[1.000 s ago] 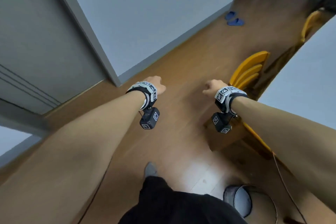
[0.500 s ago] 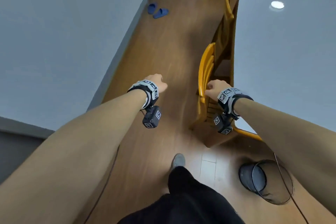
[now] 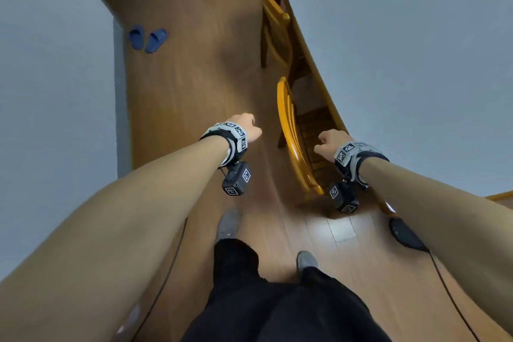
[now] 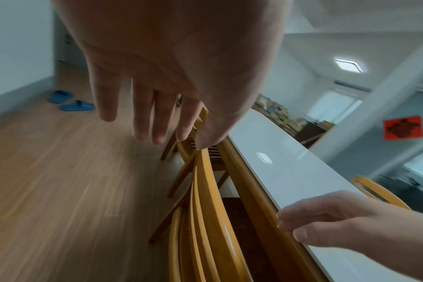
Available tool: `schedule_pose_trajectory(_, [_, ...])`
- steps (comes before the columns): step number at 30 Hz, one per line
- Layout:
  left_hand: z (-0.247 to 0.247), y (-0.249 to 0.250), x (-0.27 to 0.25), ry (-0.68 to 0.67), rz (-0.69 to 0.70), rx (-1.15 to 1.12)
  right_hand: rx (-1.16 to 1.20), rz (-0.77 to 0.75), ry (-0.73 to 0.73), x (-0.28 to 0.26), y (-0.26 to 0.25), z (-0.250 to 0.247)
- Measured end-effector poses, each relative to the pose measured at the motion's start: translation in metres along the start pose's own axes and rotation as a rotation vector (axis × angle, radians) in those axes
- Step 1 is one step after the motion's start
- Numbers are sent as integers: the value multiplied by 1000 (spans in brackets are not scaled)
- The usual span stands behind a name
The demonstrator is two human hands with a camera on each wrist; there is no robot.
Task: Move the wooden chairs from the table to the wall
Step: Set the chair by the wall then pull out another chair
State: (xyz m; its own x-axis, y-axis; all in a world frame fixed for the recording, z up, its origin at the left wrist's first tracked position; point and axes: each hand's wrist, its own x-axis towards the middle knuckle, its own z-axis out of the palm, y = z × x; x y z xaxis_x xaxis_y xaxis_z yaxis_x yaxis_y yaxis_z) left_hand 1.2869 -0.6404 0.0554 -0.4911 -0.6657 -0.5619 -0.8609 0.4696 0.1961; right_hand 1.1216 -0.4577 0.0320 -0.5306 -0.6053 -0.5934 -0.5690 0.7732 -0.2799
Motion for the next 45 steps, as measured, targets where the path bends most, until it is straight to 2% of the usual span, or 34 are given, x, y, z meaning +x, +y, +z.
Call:
schedule_pose_trajectory(5, [-27,19,92,-38,233,105,154,241,52,19,-4,25])
schedule_pose_trajectory(11, [-12,30,134,-175,474,298,324,462,30,10,-25,63])
schedule_pose_trajectory(17, [4,35,151,-199,602,395,454,525,100,19,-51,84])
schedule_pose_trajectory(22, [6,36,175,-111,635,500,519,584,177,34,-69,96])
schedule_pose_trajectory(25, [1,50,204,-74,773,646,619,679,236,49,-75,103])
schedule_pose_trajectory(28, [6,58,236,-102,874,766,679,763,302,65,-84,109])
schedule_pose_trajectory(32, [15,63,256,-108,972,796,612,847,325,79,-93,115])
schedule_pose_trajectory(38, [15,56,265,-51,1106,775,502,872,367,84,-99,118])
schedule_pose_trajectory(45, [14,51,262,-49,1129,743,490,843,423,85,-93,131])
